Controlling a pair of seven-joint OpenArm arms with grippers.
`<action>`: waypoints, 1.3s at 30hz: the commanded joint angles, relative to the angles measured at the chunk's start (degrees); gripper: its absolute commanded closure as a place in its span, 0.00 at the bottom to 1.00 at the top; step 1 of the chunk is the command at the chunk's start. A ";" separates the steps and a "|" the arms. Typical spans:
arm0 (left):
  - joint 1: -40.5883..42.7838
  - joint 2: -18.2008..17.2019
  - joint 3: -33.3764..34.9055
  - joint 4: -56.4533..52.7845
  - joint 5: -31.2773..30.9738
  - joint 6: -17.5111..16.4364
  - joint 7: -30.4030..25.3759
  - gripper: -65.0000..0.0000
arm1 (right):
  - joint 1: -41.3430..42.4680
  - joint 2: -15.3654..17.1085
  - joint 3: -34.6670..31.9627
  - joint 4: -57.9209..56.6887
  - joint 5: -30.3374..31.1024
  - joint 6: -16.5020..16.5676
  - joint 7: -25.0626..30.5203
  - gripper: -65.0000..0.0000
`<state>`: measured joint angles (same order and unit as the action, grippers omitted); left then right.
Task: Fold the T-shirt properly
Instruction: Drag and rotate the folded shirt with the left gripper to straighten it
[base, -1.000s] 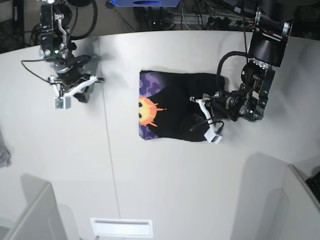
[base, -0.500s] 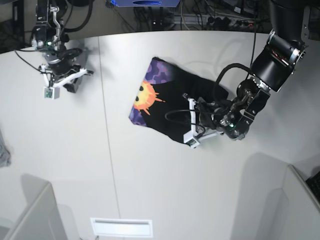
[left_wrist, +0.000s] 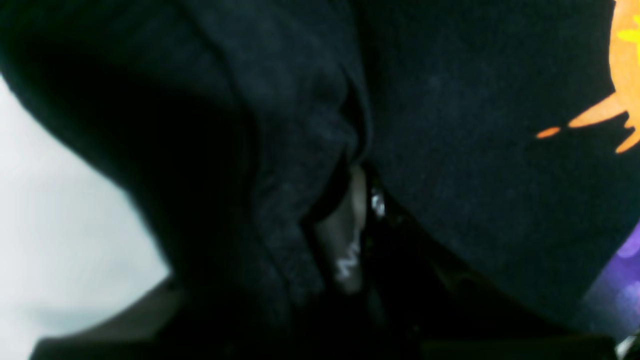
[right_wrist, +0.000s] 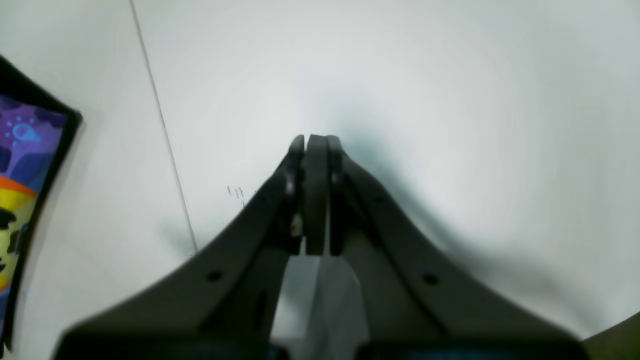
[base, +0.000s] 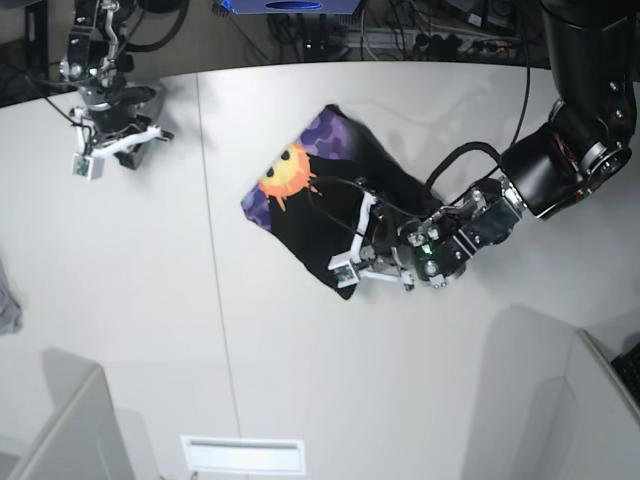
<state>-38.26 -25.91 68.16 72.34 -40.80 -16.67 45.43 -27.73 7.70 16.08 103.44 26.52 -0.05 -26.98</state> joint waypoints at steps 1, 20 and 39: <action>0.24 -0.15 1.33 -0.29 6.03 1.06 1.91 1.00 | -0.10 0.60 0.23 0.78 0.07 0.19 1.27 1.00; 0.77 0.55 1.60 -1.26 33.37 -21.00 -23.76 1.00 | -0.63 -3.44 0.32 0.52 -0.28 0.19 1.18 1.00; -2.49 9.08 2.04 -17.17 42.69 -23.33 -48.29 1.00 | -1.86 -4.85 -2.93 -3.35 -0.37 0.19 1.36 1.00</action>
<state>-39.83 -16.88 69.95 55.22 -0.08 -39.22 -5.56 -29.36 2.81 13.08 99.55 25.85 -0.21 -25.67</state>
